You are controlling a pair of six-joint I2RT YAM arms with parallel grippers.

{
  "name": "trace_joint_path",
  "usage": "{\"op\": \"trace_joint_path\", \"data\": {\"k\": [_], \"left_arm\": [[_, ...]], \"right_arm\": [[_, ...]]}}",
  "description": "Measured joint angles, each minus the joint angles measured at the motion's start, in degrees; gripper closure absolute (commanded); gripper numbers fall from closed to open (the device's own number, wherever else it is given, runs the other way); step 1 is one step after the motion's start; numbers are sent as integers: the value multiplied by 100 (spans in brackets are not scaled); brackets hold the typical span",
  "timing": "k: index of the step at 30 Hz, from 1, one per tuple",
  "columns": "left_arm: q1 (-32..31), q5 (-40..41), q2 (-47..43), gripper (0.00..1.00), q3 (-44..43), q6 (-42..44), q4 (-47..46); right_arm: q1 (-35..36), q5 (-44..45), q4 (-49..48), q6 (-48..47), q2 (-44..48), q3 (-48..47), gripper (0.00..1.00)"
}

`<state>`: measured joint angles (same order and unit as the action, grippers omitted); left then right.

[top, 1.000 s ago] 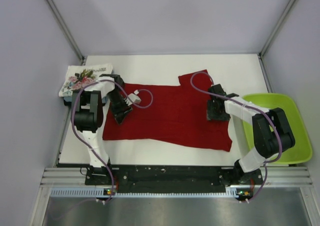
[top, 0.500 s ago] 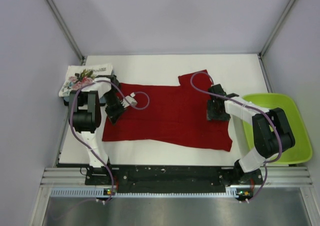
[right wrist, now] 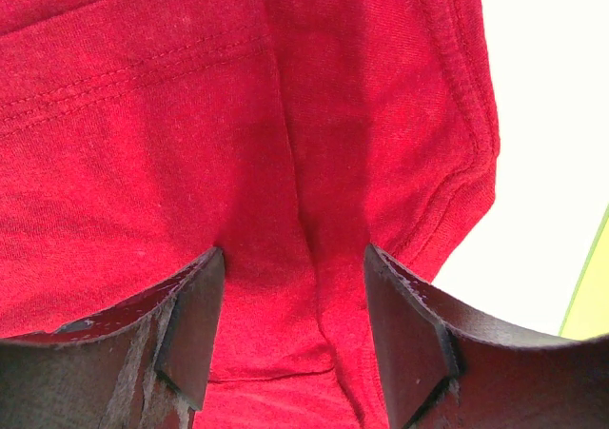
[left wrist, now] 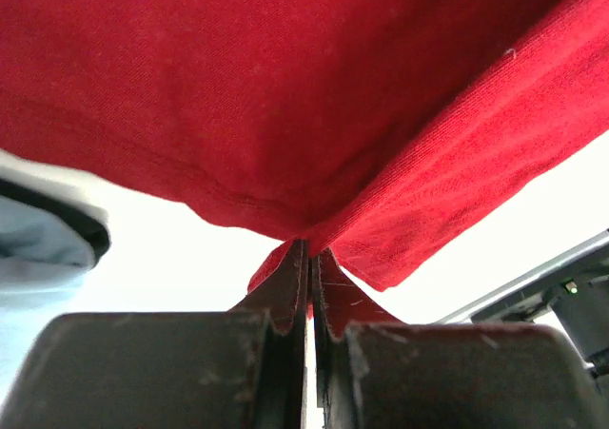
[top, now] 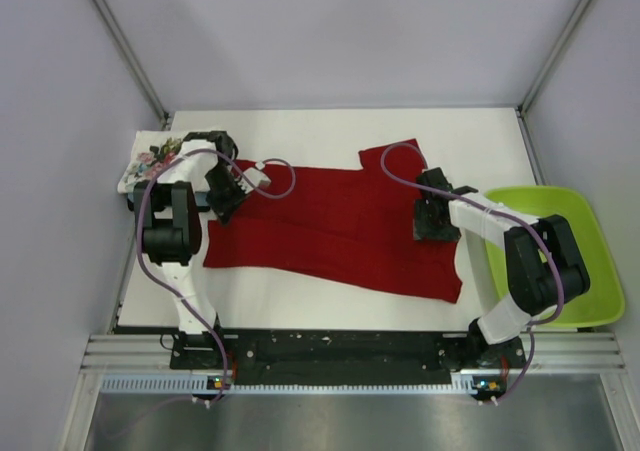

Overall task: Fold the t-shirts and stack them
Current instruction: Fold the flattened tshirt in 1/3 of the way

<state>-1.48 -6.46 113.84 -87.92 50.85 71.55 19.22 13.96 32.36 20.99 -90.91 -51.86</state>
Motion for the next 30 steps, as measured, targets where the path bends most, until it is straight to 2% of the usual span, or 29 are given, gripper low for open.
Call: {"op": "trace_joint_path", "data": {"k": [9, 14, 25, 28, 30], "left_arm": [[-146, 162, -17, 100, -367, -79, 136], [-304, 295, -26, 100, -992, -9, 382], [-796, 1189, 33, 100, -1226, 181, 337], [-793, 1414, 260, 91, -1226, 177, 251], [-796, 1539, 387, 79, -1226, 166, 168]], "right_arm": [[-2, 11, 2, 4, -9, -7, 40], [-2, 15, 26, 2, -35, -37, 40], [-2, 15, 26, 2, -37, -39, 40], [-2, 15, 26, 0, -37, -39, 40], [-2, 15, 26, 2, -37, -39, 40]]}}
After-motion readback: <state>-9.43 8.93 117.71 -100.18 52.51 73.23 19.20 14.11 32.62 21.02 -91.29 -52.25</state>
